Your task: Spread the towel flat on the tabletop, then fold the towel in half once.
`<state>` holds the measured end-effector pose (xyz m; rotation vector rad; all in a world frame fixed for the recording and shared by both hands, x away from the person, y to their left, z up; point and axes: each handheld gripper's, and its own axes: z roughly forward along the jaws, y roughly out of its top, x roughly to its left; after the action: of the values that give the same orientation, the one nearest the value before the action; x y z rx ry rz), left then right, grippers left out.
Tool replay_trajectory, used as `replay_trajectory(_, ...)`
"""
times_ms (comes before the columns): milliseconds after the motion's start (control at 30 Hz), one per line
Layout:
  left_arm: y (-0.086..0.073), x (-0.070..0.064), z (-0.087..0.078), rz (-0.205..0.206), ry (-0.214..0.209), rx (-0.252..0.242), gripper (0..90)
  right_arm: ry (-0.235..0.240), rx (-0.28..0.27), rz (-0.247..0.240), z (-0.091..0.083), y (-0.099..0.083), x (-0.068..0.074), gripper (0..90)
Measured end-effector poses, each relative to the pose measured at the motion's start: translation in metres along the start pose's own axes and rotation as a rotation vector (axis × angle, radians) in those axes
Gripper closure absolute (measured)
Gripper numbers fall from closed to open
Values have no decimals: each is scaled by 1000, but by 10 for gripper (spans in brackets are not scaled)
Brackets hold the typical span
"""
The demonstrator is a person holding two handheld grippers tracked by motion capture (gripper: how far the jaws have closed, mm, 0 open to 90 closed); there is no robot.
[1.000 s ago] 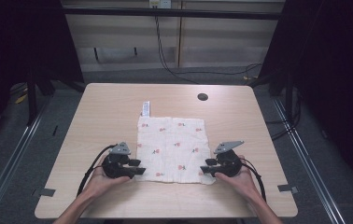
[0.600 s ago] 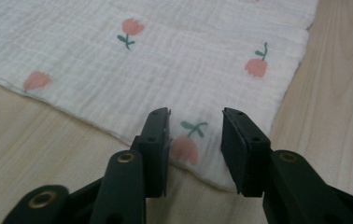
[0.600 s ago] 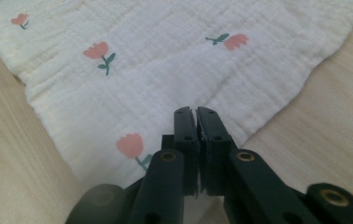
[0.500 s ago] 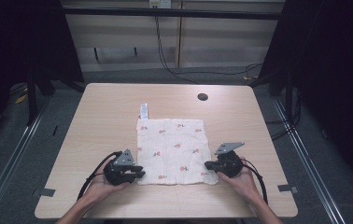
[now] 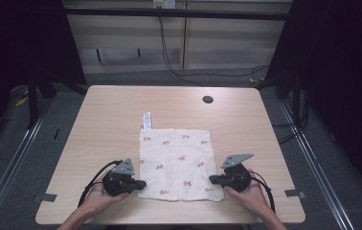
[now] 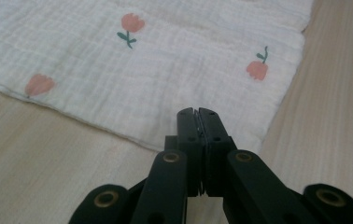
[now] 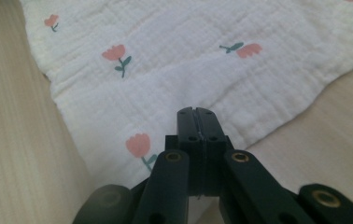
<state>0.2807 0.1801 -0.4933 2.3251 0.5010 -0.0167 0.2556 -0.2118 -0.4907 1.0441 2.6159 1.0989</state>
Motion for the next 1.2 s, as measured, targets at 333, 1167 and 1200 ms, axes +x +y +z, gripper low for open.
replay_trajectory(333, -8, -19, -15, -3, -49, 11, 886, 47, 11, -14, -11, -12, 18, 900)
replay_trajectory(1167, -10, 23, -32, -213, 31, -98, 358, 34, -115, 67, -12, 11, -6, 512)
replay_trajectory(1200, -11, 25, -31, -209, 24, -106, 380, 30, -113, 67, -11, 14, -9, 504)
